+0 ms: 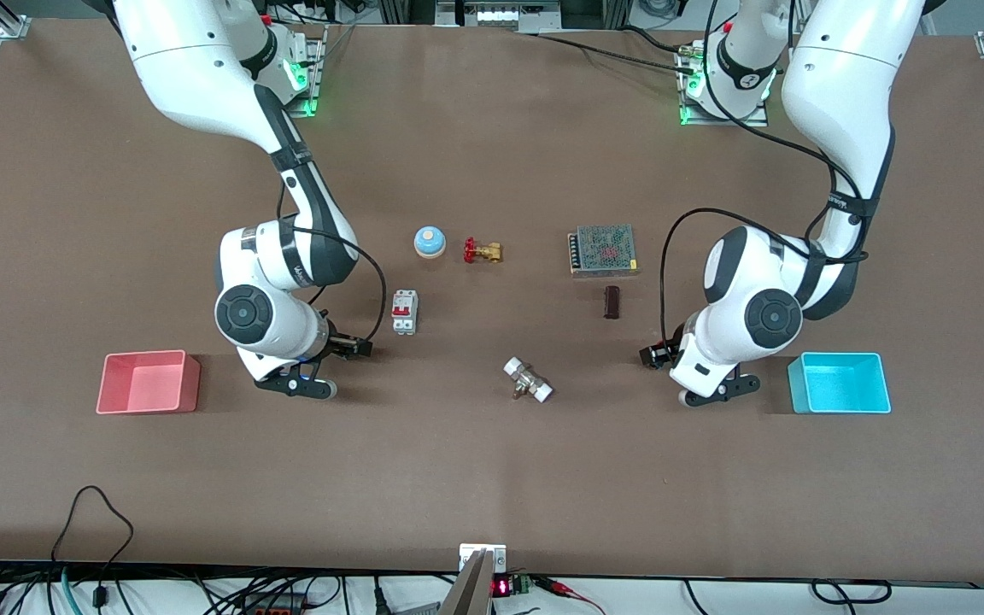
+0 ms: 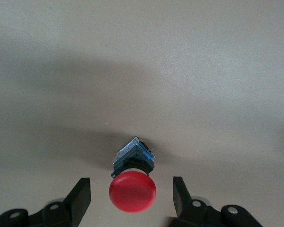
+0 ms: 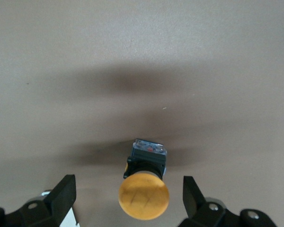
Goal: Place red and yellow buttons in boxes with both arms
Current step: 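Grasp the yellow button with the right gripper while the left grasps the red button, then carry the yellow button to the pink box while the left carries red to cyan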
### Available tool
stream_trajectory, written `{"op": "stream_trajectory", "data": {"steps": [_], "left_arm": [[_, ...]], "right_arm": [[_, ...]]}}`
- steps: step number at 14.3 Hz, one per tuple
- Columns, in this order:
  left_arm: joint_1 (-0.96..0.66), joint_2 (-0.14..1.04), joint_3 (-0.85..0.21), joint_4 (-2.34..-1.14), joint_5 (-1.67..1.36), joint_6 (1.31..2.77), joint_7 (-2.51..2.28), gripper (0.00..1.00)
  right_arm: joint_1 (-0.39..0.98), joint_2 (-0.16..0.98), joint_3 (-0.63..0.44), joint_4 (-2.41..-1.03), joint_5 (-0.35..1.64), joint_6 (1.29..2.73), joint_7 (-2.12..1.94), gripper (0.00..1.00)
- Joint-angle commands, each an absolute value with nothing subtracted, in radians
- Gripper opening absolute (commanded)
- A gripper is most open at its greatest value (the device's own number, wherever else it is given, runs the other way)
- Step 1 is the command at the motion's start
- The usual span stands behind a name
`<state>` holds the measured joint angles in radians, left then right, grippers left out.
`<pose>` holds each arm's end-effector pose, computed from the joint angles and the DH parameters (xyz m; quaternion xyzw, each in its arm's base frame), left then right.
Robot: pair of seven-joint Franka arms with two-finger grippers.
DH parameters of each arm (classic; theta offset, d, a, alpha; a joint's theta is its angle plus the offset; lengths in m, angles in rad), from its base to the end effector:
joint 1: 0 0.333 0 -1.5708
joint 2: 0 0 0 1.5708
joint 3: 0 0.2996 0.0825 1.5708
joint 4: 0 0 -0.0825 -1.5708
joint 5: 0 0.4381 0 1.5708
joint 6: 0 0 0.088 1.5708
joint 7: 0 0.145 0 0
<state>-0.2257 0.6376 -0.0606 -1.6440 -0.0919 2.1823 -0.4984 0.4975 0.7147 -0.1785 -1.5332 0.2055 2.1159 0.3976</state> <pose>0.6742 -0.2032 0.1495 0.9876 0.1385 -0.0664 0.0315 0.6777 0.2505 0.1461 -0.9948 0.0797 0.0637 0.0028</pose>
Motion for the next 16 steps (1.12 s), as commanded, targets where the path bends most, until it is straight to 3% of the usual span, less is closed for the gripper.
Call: {"op": "stream_trajectory", "data": {"steps": [1, 8, 11, 12, 14, 16], "left_arm": [[-0.242, 0.635, -0.055, -1.655, -0.097, 2.198, -0.522, 0.60], [-0.238, 0.637, -0.055, -1.655, -0.097, 2.195, -0.522, 0.29], [-0.224, 0.621, -0.045, -1.646, -0.097, 2.184, -0.500, 0.22], [-0.206, 0.612, -0.044, -1.638, -0.097, 2.184, -0.485, 0.22], [-0.173, 0.604, -0.044, -1.632, -0.097, 2.184, -0.434, 0.22], [-0.131, 0.589, -0.044, -1.631, -0.097, 2.184, -0.376, 0.21]], "right_arm": [[0.499, 0.736, -0.186, -1.526, 0.218, 2.112, 0.411, 1.00], [0.492, 0.749, -0.187, -1.543, 0.221, 2.112, 0.413, 1.00], [0.497, 0.749, -0.187, -1.545, 0.224, 2.109, 0.414, 0.96], [0.497, 0.749, -0.189, -1.545, 0.224, 2.108, 0.414, 0.88], [0.492, 0.749, -0.187, -1.546, 0.221, 2.108, 0.411, 0.54], [0.495, 0.749, -0.187, -1.546, 0.221, 2.108, 0.408, 0.39]]}}
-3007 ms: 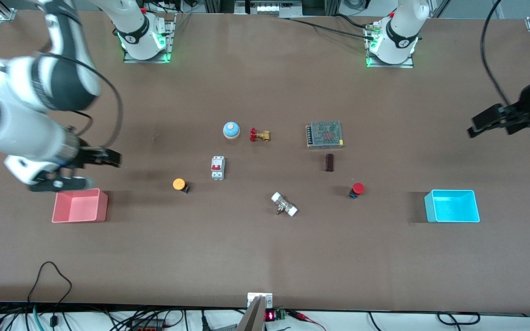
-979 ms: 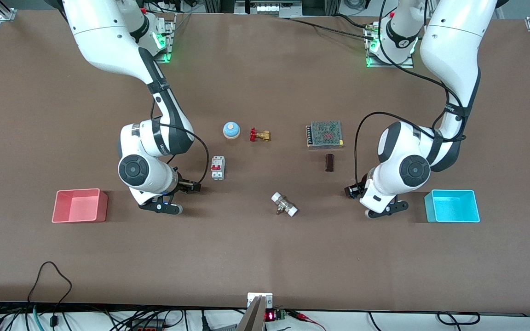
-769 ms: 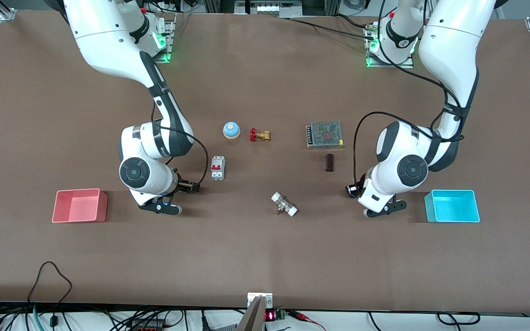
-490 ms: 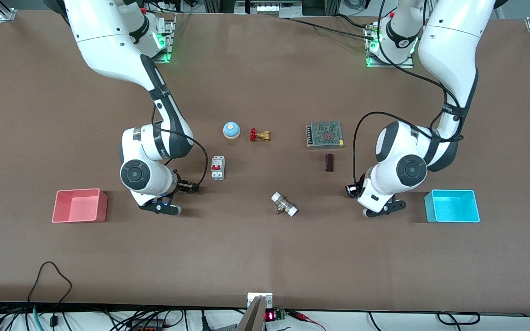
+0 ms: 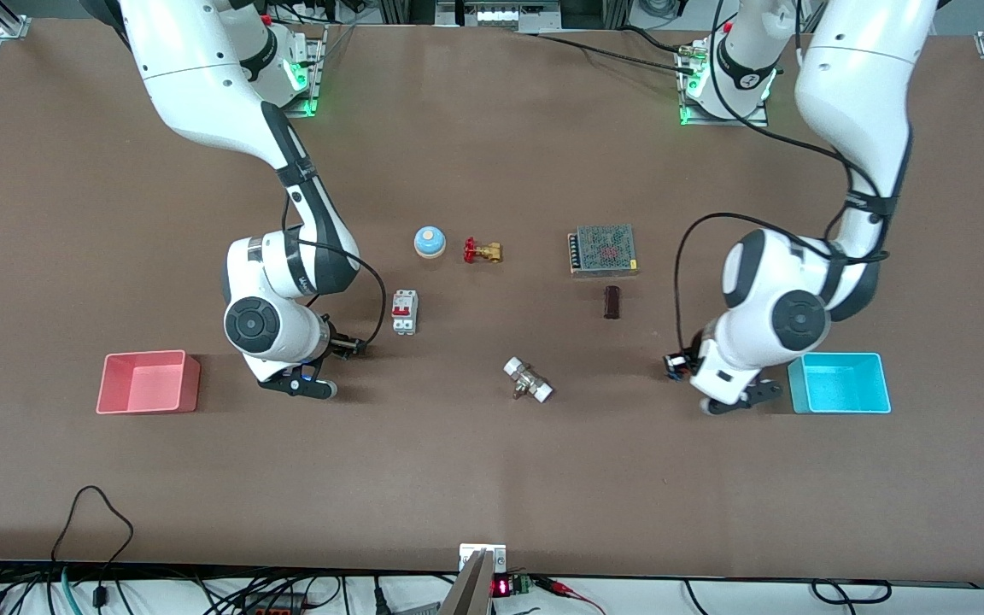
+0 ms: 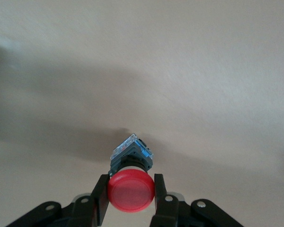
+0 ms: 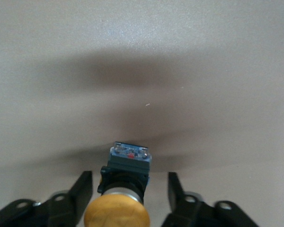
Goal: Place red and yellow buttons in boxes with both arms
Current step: 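Carry the yellow button to the pink box while the left carries red to cyan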
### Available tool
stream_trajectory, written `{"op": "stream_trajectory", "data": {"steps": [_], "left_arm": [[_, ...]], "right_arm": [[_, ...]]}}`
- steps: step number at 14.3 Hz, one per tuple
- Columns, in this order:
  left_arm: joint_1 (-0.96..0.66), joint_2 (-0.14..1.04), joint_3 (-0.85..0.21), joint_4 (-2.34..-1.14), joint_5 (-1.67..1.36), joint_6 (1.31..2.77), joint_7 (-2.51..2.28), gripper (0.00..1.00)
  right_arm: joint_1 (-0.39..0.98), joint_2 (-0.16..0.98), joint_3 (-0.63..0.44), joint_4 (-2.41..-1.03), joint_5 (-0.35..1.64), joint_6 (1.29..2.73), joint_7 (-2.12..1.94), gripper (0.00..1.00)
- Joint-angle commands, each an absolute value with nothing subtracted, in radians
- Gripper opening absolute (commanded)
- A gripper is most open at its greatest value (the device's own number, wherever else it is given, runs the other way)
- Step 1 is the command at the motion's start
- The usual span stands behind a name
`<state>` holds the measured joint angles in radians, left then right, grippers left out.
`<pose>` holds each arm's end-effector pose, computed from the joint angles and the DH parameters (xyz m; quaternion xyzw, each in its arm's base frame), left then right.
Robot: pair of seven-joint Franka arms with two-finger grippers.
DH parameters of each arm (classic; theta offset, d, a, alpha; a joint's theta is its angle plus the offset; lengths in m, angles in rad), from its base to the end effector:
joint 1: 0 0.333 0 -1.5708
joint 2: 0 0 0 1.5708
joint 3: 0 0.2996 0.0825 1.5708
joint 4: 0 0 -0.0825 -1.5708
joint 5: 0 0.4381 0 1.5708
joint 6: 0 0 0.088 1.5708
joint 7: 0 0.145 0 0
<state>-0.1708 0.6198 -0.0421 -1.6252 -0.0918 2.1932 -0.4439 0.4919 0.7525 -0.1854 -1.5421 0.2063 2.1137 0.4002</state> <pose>0.6985 -0.1556 0.1713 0.9877 0.1461 -0.0402 0.0379 0.6708 0.2372 0.1156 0.9926 -0.0879 -0.0834 0.0110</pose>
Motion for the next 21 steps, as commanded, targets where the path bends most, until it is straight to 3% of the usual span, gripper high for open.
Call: {"op": "stream_trajectory", "data": {"steps": [1, 4, 8, 13, 21], "left_arm": [[-0.111, 0.580, -0.044, -1.631, -0.097, 2.184, -0.344, 0.21], [-0.043, 0.563, -0.045, -1.628, -0.098, 2.157, -0.229, 0.21], [0.023, 0.565, -0.044, -1.553, -0.100, 2.063, -0.117, 0.21], [0.101, 0.565, -0.044, -1.529, -0.095, 2.046, 0.015, 0.21], [0.198, 0.575, -0.041, -1.534, -0.094, 2.046, 0.224, 0.21]], "right_arm": [[0.497, 0.749, -0.189, -1.546, 0.221, 2.109, 0.408, 0.35], [0.488, 0.742, -0.192, -1.537, 0.219, 2.109, 0.385, 0.21], [0.454, 0.651, -0.212, -1.531, 0.212, 2.097, 0.374, 0.20], [0.428, 0.618, -0.328, -1.448, 0.166, 1.958, 0.244, 0.18], [0.167, 0.759, -0.351, -1.318, 0.169, 1.985, -0.297, 0.15]]}}
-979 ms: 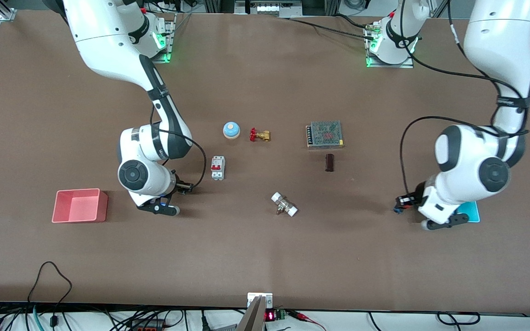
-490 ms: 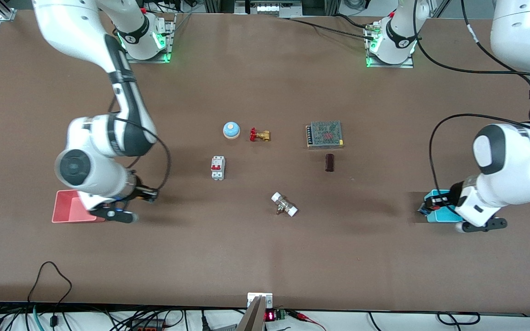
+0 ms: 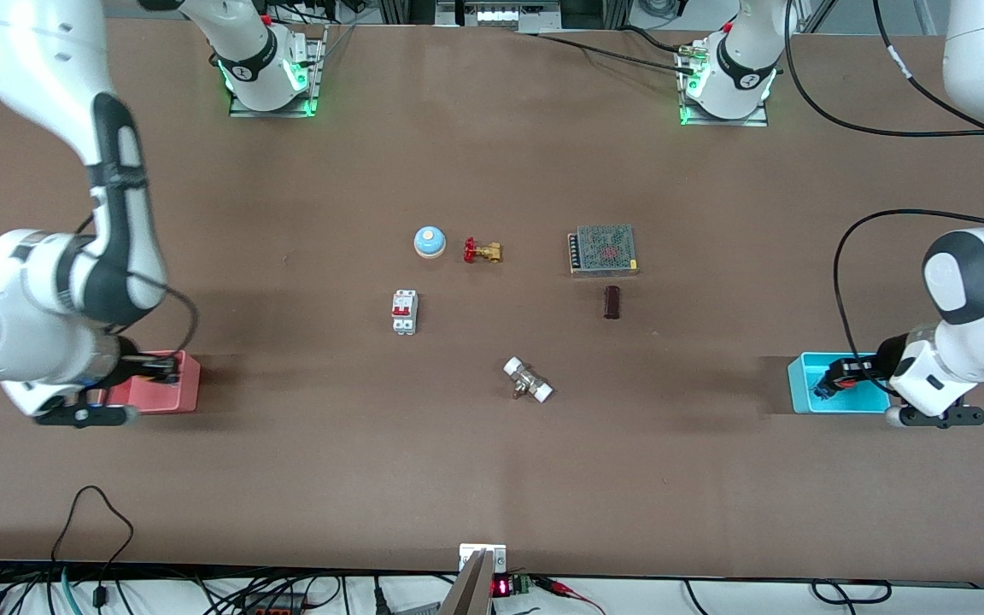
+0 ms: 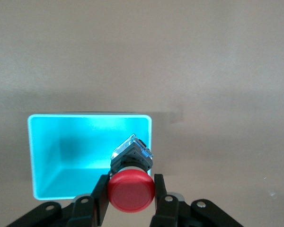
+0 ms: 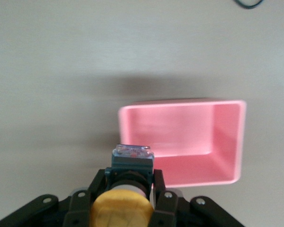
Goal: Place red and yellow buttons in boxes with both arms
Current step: 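Lower the yellow button into the pink box while the left lowers red into cyan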
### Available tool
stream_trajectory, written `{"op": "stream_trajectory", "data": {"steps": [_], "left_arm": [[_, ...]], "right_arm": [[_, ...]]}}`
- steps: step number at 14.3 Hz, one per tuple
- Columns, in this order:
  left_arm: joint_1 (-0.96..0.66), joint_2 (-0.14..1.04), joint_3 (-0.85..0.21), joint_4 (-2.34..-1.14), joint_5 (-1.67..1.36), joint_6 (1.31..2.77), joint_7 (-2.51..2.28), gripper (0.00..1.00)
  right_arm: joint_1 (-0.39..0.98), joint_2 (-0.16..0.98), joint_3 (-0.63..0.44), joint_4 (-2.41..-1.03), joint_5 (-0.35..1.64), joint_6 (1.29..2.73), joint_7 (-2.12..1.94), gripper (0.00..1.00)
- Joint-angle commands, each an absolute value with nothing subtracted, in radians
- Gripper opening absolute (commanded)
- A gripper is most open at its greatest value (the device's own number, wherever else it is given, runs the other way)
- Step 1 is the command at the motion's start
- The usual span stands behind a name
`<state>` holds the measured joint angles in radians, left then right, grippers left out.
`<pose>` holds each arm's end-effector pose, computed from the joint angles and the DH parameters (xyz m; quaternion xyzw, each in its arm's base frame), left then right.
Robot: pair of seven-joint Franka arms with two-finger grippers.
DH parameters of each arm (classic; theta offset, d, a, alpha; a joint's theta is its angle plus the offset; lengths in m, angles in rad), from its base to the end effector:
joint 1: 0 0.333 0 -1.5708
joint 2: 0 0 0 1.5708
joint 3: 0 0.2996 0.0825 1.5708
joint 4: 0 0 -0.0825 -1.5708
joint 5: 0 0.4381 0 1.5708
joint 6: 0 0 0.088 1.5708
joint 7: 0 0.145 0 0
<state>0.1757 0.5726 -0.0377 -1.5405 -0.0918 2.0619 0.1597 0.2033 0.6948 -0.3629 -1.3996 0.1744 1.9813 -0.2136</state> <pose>0.7240 0.0950 0.2361 0.9983 0.0146 -0.0178 0.0534 0.7484 -0.0662 0.2334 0.9984 0.0242 -0.0402 0.0304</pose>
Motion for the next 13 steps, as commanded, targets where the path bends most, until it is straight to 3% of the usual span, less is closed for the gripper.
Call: {"op": "stream_trajectory", "data": {"steps": [1, 10, 13], "left_arm": [[0.205, 0.584, -0.040, -1.534, -0.092, 2.048, 0.239, 0.21], [0.204, 0.667, -0.038, -1.537, -0.025, 2.083, 0.247, 0.22], [0.199, 0.678, -0.038, -1.536, -0.025, 2.103, 0.239, 0.30]], "right_arm": [[0.163, 0.779, -0.353, -1.309, 0.167, 2.012, -0.333, 0.15], [0.160, 0.844, -0.351, -1.310, 0.169, 2.037, -0.345, 0.16], [0.144, 0.854, -0.350, -1.313, 0.176, 2.037, -0.345, 0.16]]}}
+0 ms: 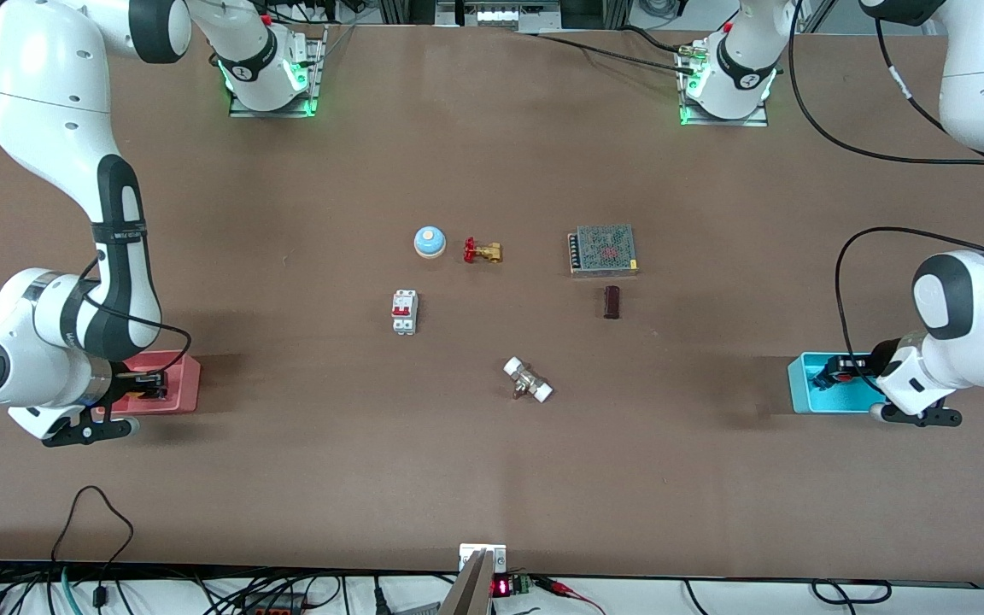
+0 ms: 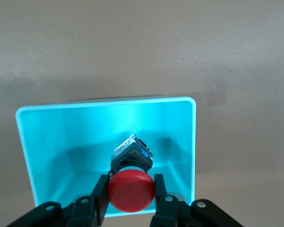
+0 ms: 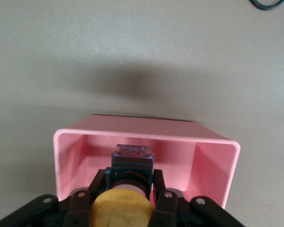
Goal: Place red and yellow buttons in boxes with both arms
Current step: 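Lower the yellow button into the pink box while the left lowers red into cyan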
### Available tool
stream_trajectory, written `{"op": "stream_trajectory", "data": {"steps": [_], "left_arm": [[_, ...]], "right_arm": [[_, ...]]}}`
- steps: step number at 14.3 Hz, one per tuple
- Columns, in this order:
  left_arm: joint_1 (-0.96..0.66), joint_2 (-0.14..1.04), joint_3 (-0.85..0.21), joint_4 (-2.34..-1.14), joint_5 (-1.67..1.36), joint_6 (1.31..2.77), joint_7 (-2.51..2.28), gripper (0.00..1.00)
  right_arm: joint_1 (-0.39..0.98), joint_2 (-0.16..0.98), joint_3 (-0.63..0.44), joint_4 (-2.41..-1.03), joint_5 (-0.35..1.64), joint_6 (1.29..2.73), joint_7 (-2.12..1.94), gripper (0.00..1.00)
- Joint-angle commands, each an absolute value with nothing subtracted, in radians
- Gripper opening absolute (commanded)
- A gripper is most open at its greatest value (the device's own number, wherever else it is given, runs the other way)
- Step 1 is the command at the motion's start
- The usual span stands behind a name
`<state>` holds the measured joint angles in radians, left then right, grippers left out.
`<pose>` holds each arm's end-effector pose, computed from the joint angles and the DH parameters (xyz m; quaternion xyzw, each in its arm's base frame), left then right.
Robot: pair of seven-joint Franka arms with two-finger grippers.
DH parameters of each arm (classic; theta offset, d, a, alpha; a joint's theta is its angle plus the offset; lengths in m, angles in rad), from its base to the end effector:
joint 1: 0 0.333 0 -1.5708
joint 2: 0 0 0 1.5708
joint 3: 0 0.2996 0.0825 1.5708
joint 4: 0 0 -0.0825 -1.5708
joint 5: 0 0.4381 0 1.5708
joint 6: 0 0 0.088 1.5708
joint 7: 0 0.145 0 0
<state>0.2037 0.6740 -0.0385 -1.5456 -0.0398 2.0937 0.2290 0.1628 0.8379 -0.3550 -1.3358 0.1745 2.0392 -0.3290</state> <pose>0.7100 0.1171 0.1622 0.9975 -0.0174 -0.0559 0.0406 0.7551 -0.0901 0.1634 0.9947 0.0744 -0.0551 0.0444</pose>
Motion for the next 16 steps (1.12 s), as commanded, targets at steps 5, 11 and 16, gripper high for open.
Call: {"op": "stream_trajectory", "data": {"steps": [5, 11, 16], "left_arm": [[0.179, 0.675, -0.038, -1.511, -0.026, 2.102, 0.226, 0.68], [0.135, 0.663, -0.040, -1.473, -0.025, 2.092, 0.132, 0.91], [0.080, 0.575, -0.041, -1.480, -0.023, 2.028, -0.009, 0.92]], "right_arm": [[0.129, 0.877, -0.347, -1.318, 0.187, 2.071, -0.345, 0.19], [0.132, 0.881, -0.345, -1.321, 0.236, 2.072, -0.331, 0.54], [0.143, 0.855, -0.347, -1.319, 0.236, 2.060, -0.334, 1.00]]}}
